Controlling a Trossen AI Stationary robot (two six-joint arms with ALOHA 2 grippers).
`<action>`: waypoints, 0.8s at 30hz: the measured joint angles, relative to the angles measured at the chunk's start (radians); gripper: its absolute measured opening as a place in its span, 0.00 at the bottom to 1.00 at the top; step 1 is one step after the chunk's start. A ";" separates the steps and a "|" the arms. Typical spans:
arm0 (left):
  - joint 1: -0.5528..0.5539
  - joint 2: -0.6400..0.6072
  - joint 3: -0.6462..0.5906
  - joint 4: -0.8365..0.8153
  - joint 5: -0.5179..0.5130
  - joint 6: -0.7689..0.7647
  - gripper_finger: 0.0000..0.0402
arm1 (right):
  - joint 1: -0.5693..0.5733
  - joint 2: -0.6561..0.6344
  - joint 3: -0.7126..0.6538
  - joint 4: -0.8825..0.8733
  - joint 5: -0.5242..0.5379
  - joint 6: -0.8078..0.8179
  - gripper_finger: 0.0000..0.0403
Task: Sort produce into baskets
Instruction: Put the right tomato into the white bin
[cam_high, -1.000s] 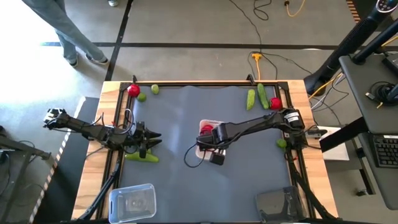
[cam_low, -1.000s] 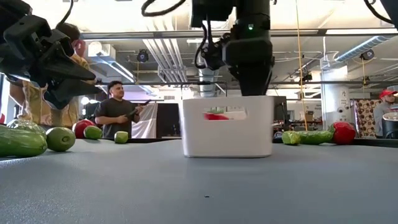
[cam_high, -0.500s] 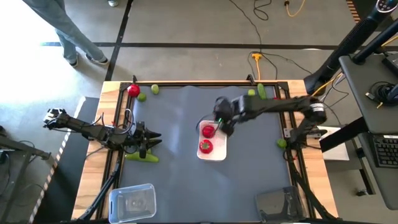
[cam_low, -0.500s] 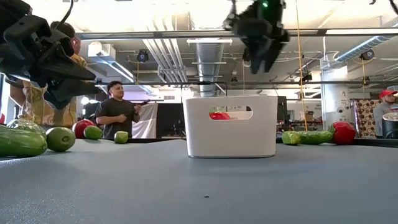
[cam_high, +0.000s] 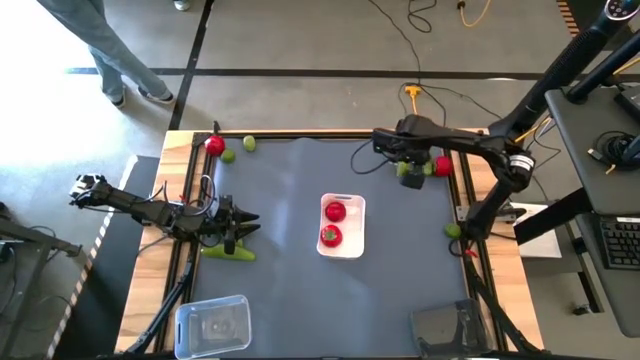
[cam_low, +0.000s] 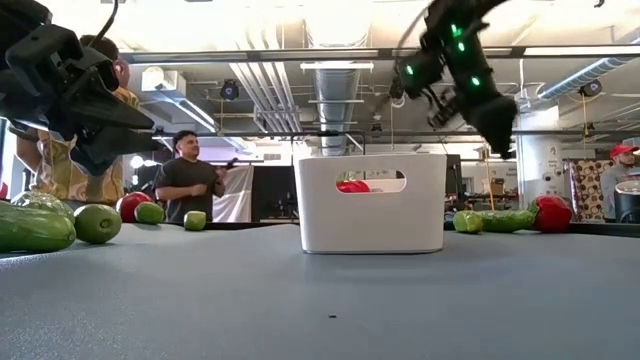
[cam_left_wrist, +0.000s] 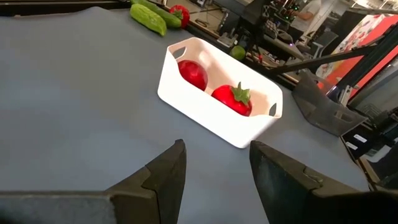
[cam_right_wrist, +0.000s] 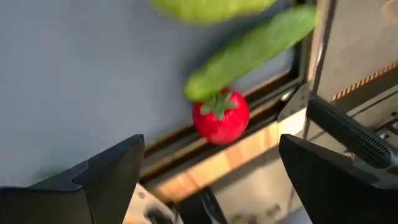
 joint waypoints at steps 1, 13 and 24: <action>0.000 0.000 0.000 0.000 0.000 0.000 0.40 | -0.022 0.000 -0.029 0.000 0.000 -0.027 0.91; 0.000 0.000 0.000 0.000 0.000 0.000 0.40 | -0.214 0.052 -0.268 0.135 0.109 -0.235 0.93; 0.000 0.000 0.000 0.000 0.000 0.000 0.40 | -0.295 0.142 -0.295 0.287 0.158 -0.454 0.93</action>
